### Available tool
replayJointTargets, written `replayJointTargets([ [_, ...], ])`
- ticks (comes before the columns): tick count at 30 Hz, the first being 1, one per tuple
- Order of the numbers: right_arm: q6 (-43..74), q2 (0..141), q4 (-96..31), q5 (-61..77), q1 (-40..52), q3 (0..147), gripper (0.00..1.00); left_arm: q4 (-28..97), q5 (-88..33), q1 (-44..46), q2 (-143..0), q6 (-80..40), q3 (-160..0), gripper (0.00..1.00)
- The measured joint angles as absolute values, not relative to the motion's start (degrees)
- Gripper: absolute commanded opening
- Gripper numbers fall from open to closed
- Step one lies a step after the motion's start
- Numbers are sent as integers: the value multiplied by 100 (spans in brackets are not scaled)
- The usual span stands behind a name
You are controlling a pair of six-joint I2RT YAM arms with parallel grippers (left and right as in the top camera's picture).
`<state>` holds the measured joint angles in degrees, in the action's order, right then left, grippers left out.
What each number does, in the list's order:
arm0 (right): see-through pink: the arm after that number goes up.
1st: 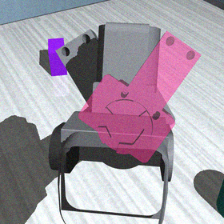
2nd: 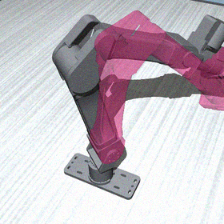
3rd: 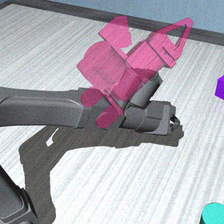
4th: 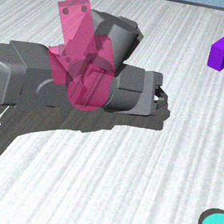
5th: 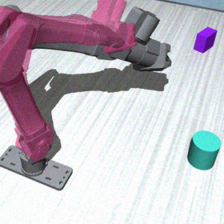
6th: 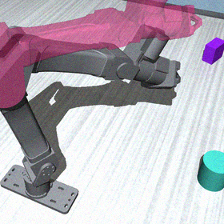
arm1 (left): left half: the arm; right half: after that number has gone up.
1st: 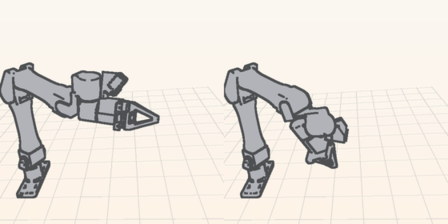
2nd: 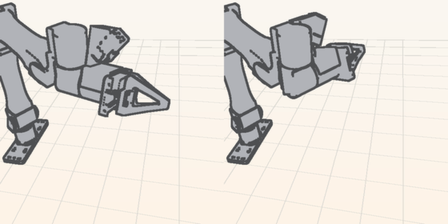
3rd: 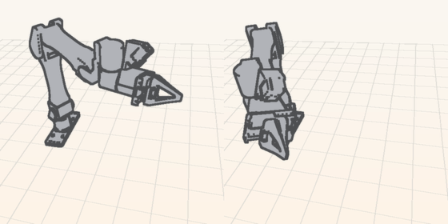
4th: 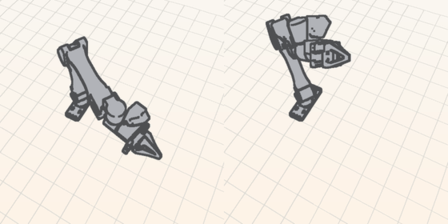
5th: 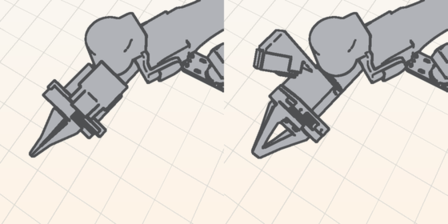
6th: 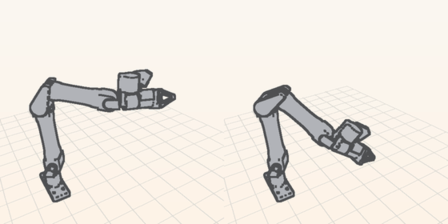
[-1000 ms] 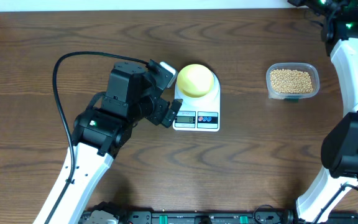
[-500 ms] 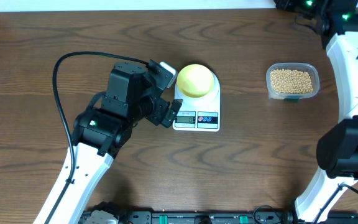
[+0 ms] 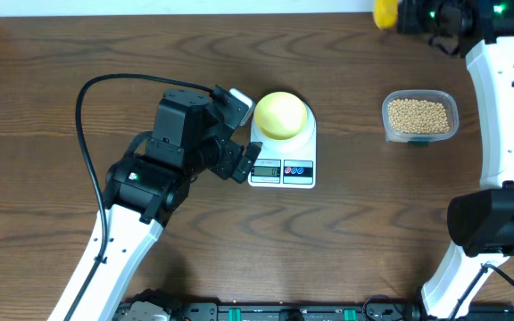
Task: Scoop item into bowl and weigh 50g on scale
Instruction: 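Swing the right gripper with the scoop over the soybean tub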
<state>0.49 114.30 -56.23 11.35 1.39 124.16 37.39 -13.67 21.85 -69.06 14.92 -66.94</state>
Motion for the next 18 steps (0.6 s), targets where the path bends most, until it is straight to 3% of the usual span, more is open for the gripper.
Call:
replayJointTargets([
  [18,-226,11430,-7205,438,-95,12420,1,3745,-1367,2185,-6906,1492,-6694,100],
])
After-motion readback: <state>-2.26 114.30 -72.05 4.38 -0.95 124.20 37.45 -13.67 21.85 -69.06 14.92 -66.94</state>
